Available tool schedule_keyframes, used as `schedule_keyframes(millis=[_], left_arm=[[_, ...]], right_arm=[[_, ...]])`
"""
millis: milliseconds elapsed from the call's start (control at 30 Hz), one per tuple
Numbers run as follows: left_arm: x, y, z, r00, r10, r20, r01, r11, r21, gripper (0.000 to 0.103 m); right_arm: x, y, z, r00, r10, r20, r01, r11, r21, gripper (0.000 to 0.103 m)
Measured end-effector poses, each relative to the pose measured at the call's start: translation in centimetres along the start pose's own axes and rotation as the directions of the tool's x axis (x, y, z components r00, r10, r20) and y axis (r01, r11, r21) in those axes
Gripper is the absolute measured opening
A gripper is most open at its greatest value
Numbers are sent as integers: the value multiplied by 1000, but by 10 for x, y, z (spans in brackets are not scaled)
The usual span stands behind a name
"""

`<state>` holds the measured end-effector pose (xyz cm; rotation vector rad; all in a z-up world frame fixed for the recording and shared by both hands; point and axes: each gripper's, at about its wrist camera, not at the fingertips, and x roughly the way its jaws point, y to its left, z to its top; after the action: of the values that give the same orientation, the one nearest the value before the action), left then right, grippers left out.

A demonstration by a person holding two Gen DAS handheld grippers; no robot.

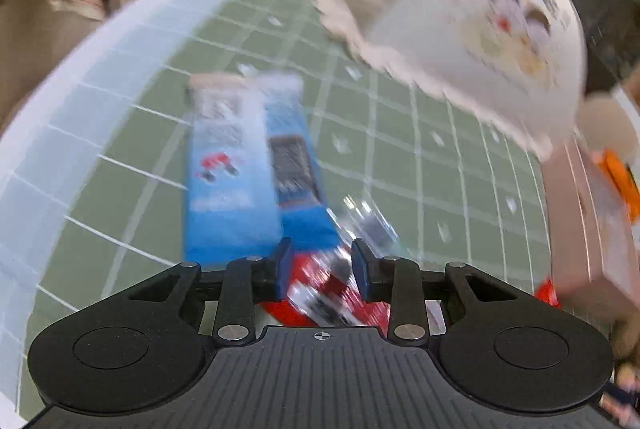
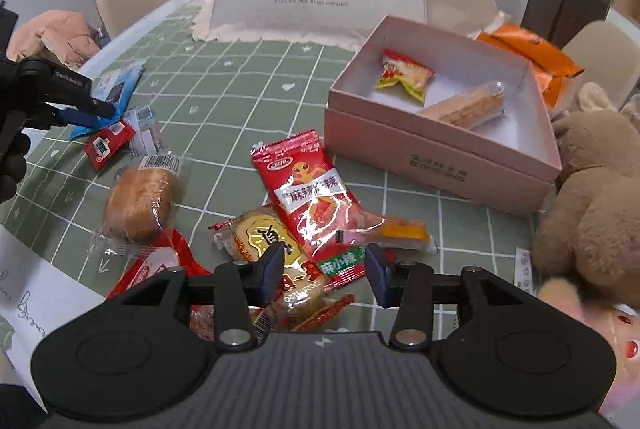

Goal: Organize snacks
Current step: 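Grasp the small red snack packet with the left tool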

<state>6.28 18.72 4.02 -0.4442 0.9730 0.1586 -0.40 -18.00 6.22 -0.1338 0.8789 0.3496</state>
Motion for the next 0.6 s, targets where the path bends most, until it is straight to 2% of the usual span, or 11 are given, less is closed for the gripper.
schedule_keyframes(millis=[100,167,300,333,367,433,467,533,600], left_arm=[[1,-25,-13,1000,-13,-22,15,993,113,37],[2,-38,-23,995,-77,-63,87,982,166,38],[-3,-63,-51,968,-189,-164,230,930,288,37],[-6,-68,-58,964,-197,-178,244,922,299,35],[-11,-69,-64,963,-201,-181,248,921,301,35],[-23,-65,-69,968,-193,-162,232,934,272,35],[-32,-60,-71,973,-183,-138,213,944,251,35],[-48,-44,-73,984,-144,-103,161,971,177,35],[-54,-25,-76,986,-119,-120,127,990,60,35]], right_arm=[[5,-5,6,1000,7,10,-7,1000,20,48],[9,-6,11,1000,15,25,-15,1000,27,48],[28,-5,24,999,40,22,-40,999,6,51],[34,-3,28,999,31,15,-31,999,-11,51],[39,0,30,1000,16,10,-15,1000,-25,51],[40,5,34,1000,-8,16,8,1000,-25,51],[37,6,35,1000,14,27,-13,1000,-24,51],[30,12,33,997,59,41,-58,998,-24,51],[26,20,30,996,78,43,-76,996,-41,51]])
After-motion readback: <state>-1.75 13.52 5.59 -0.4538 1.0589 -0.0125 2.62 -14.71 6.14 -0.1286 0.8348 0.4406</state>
